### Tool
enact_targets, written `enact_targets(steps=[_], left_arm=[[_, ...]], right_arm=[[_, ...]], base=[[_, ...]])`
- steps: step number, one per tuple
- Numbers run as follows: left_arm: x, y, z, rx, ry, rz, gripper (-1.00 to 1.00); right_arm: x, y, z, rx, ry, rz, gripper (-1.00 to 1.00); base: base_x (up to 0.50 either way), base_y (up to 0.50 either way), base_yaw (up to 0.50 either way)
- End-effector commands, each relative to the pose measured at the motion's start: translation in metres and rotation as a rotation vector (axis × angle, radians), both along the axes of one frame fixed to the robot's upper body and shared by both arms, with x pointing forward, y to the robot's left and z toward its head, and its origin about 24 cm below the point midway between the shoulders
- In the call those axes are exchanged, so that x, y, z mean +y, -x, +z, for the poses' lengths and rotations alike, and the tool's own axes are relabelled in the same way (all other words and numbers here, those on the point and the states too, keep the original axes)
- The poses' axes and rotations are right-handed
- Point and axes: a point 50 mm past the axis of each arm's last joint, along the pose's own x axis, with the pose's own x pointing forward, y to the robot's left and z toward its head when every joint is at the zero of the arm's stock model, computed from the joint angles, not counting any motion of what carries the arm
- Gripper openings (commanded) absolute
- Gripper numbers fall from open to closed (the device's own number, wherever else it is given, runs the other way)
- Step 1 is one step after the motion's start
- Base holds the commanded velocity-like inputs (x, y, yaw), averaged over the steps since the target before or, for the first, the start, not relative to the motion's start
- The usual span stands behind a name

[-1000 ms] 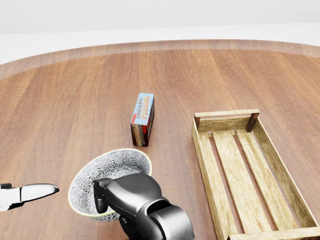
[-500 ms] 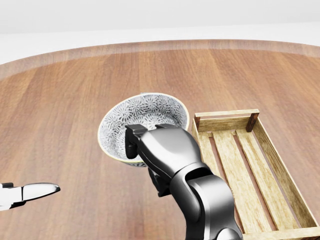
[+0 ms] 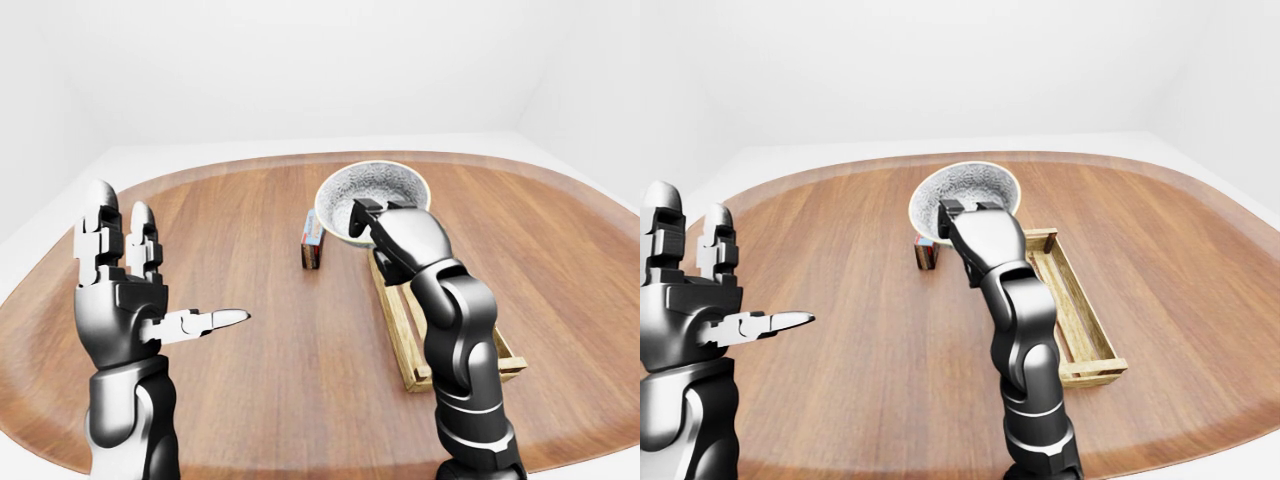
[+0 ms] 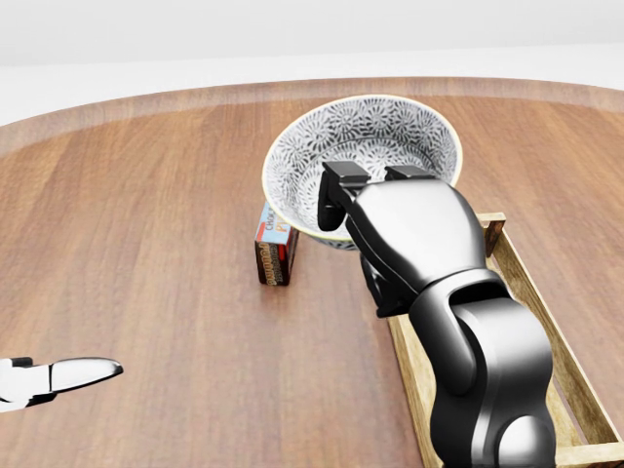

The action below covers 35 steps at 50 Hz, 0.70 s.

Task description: Pick up the bowl on the left and put it in the tray.

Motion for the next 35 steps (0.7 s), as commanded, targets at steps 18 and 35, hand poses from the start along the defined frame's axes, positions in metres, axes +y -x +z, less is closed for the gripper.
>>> enact_targets(steps=[18, 35], left_arm=[[-0.001, -0.001, -0.003, 0.015, -0.003, -0.002, 1.0], [-0.002, 0.001, -0.002, 0.012, -0.005, -0.003, 1.0]], right_arm=[[-0.053, -0.02, 0.007, 0.049, -0.129, 0.048, -1.0], [-0.091, -0.022, -0.009, 0.118, -0.352, 0.081, -1.0]], base=[[0.0, 0.0, 0.0], [0.0, 0.0, 0.0]])
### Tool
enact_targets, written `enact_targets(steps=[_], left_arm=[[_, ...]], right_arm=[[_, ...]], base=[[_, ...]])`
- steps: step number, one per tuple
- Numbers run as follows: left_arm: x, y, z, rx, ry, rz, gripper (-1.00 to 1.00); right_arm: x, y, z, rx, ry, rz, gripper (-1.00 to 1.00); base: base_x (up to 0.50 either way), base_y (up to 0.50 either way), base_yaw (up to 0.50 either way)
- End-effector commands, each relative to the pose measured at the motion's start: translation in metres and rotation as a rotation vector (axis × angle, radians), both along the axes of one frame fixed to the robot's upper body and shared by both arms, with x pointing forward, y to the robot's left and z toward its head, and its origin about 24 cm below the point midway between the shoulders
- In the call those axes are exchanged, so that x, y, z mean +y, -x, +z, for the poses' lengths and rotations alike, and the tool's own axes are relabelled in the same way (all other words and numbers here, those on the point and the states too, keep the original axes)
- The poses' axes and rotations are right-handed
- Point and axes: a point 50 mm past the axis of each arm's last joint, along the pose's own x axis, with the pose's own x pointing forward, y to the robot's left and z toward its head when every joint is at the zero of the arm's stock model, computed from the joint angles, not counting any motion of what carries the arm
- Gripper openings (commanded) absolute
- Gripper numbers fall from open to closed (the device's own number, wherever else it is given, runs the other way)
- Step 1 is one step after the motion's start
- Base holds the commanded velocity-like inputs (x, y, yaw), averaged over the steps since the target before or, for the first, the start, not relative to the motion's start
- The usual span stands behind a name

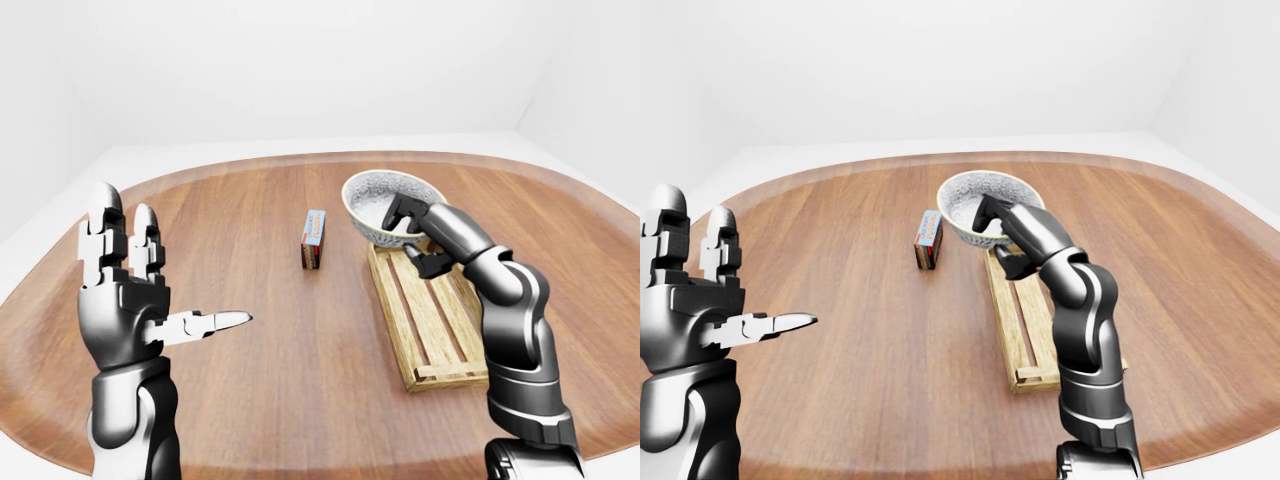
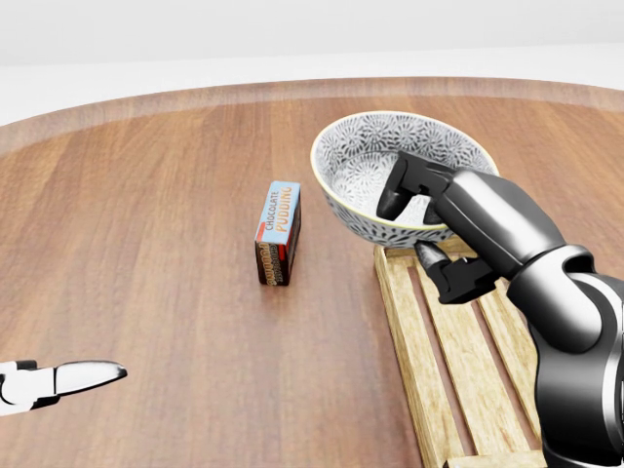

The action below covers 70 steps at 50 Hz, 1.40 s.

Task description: Pick up the bowl on the left and put it in the tray.

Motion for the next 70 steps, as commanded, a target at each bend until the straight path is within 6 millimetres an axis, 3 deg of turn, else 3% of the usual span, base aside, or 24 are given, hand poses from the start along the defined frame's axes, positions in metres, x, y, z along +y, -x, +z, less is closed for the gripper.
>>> enact_targets(steps=[1, 16, 28, 47, 70], left_arm=[[0.0, 0.0, 0.0, 0.002, -0.001, -0.001, 1.0], [-0.001, -0.001, -0.002, 0.01, -0.002, -0.002, 1.0], [-0.001, 0.0, -0.001, 0.007, -0.004, -0.001, 1.0], [-0.001, -0.001, -0.002, 0.013, -0.002, -0.002, 1.0], [0.0, -0.001, -0.002, 0.008, 0.0, 0.0, 1.0]], right_arm=[[-0.022, 0.002, -0.001, -0.007, -0.097, -0.012, -1.0], [-0.044, 0.006, -0.013, -0.019, -0.219, -0.077, -1.0], [-0.05, 0.006, -0.029, 0.013, -0.266, -0.118, -1.0], [-0.056, 0.001, -0.052, 0.055, -0.18, -0.228, -1.0], [-0.054, -0.001, -0.053, 0.073, -0.006, -0.266, -1.0]], base=[[0.0, 0.0, 0.0], [0.0, 0.0, 0.0], [0.0, 0.0, 0.0], [0.0, 0.0, 0.0], [0.0, 0.0, 0.0]])
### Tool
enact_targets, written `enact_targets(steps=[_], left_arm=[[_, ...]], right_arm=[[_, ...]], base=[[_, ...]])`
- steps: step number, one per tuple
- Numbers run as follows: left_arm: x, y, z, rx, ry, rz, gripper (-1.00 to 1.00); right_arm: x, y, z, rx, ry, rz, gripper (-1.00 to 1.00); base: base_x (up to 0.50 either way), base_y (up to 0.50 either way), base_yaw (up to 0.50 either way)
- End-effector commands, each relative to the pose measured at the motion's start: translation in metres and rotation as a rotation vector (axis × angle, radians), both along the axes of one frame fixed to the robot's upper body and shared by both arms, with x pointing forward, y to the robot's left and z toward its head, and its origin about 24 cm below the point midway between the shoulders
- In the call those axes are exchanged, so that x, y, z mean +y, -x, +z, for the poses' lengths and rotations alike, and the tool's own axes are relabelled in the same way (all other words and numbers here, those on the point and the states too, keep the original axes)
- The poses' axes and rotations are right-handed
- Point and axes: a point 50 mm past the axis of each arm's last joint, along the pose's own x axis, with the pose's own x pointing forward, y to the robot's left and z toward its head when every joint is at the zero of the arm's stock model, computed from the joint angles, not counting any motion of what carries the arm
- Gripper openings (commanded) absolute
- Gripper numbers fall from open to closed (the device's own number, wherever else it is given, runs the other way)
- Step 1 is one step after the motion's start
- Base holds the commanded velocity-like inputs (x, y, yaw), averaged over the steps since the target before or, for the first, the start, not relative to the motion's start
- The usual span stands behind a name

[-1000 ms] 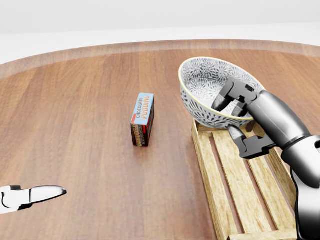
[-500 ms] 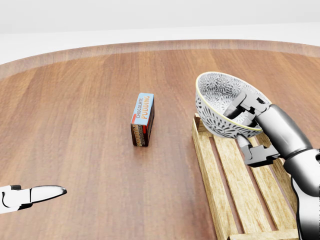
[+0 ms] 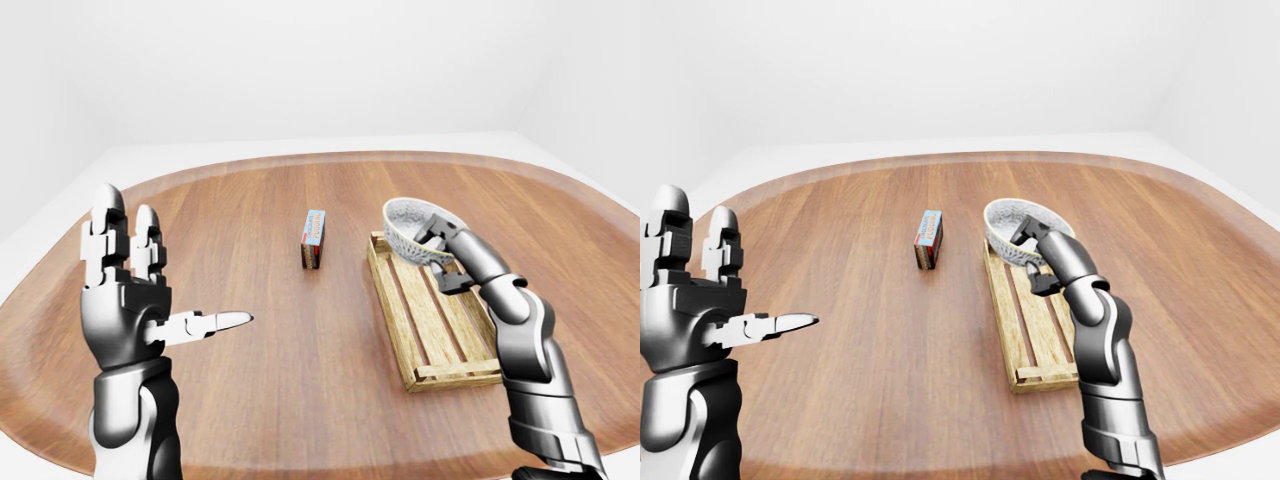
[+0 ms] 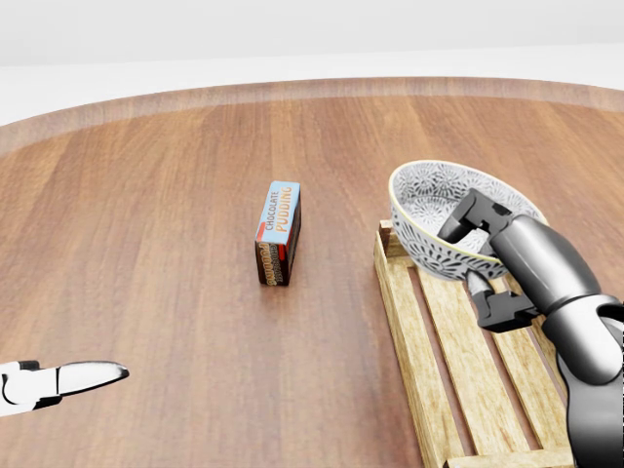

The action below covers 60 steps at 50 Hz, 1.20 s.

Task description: Pick up the bowl on the left and put it in the tray.

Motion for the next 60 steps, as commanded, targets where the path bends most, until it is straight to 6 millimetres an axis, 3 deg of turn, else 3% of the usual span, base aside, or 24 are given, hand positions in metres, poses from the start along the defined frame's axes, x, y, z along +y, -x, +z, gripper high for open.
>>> enact_targets(steps=[1, 19, 39, 60], left_arm=[[0.0, -0.001, 0.0, 0.001, 0.001, 0.001, 1.0], [-0.001, -0.001, -0.002, 0.01, 0.0, -0.002, 1.0], [0.0, 0.0, -0.001, 0.004, 0.001, -0.001, 1.0], [-0.003, 0.001, -0.002, 0.011, -0.003, -0.006, 1.0]], right_arm=[[-0.003, -0.001, 0.001, 0.01, 0.113, -0.044, -1.0], [-0.024, -0.002, -0.021, 0.064, 0.082, -0.14, -1.0], [-0.027, -0.003, -0.056, 0.15, 0.047, -0.187, -1.0], [-0.029, -0.005, -0.069, 0.207, 0.148, -0.205, -1.0]], base=[[0.0, 0.0, 0.0], [0.0, 0.0, 0.0], [0.0, 0.0, 0.0], [0.0, 0.0, 0.0]])
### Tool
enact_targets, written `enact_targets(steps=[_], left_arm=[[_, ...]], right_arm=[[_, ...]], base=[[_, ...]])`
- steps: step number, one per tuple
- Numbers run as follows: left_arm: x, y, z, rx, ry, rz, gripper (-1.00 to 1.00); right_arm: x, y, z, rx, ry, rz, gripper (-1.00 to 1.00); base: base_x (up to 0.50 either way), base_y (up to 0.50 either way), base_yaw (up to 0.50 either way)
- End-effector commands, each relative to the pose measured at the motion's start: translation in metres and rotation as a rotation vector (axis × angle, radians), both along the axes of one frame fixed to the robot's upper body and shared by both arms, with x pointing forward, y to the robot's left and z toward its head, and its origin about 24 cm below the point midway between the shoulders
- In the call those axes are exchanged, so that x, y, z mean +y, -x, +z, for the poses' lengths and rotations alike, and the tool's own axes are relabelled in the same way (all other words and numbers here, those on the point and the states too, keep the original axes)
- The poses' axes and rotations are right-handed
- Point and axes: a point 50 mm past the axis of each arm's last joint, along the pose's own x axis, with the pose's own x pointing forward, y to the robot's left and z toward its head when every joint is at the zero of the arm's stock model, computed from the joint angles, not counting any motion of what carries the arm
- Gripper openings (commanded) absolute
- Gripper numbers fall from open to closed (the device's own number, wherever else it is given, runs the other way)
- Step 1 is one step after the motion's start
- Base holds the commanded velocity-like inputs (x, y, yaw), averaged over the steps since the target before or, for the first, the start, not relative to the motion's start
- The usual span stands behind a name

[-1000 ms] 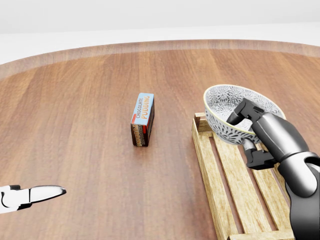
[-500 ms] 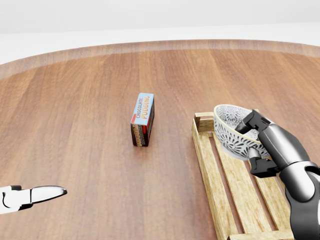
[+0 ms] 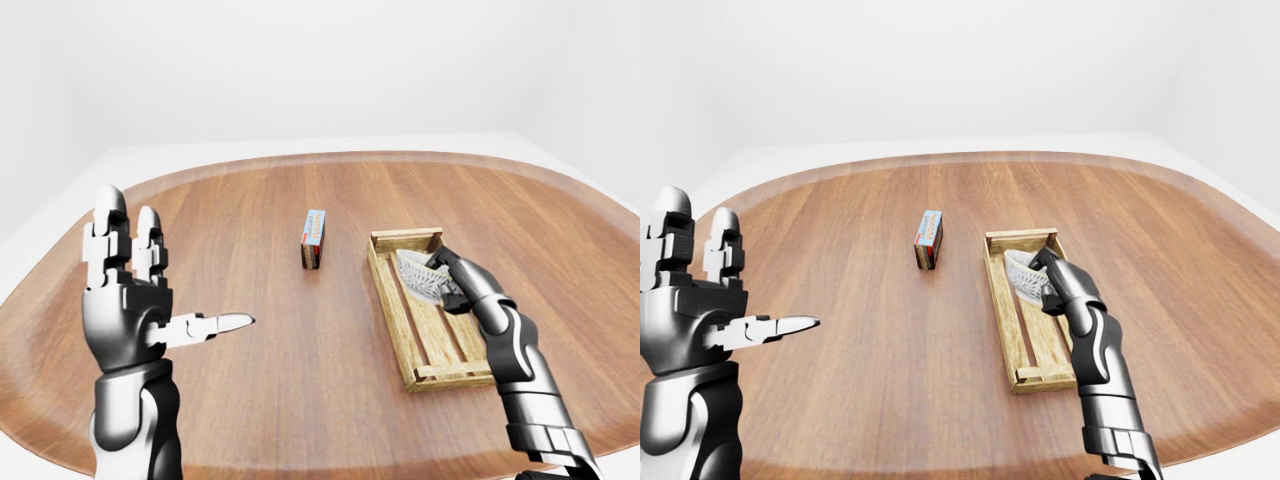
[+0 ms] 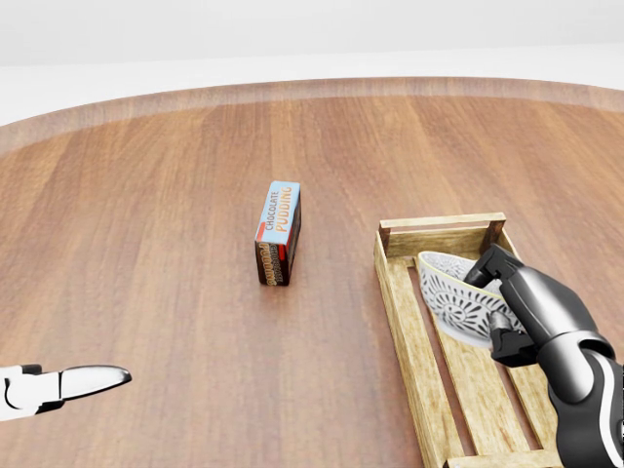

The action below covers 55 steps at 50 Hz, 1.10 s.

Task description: Pick up the bowl on the left and put it in the tray.

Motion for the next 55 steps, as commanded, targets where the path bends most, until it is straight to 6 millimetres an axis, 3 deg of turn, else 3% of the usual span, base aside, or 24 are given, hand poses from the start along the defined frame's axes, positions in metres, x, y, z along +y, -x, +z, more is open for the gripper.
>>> enact_targets(steps=[1, 18, 42, 55], left_arm=[[-0.001, 0.0, -0.001, 0.007, -0.001, -0.003, 1.0], [-0.001, -0.001, 0.0, 0.002, -0.001, -0.003, 1.0], [-0.001, -0.001, -0.002, 0.012, 0.0, -0.004, 1.0], [-0.001, -0.001, -0.001, 0.007, -0.001, -0.003, 1.0]], right_arm=[[-0.003, 0.0, -0.004, 0.014, 0.054, -0.016, -1.0], [-0.001, -0.004, -0.014, 0.042, 0.062, -0.027, -1.0], [-0.003, 0.0, -0.052, 0.121, 0.034, -0.092, -1.0], [-0.001, 0.006, -0.063, 0.146, 0.017, -0.099, -1.0]], base=[[0.0, 0.0, 0.0], [0.0, 0.0, 0.0], [0.0, 0.0, 0.0], [0.0, 0.0, 0.0]])
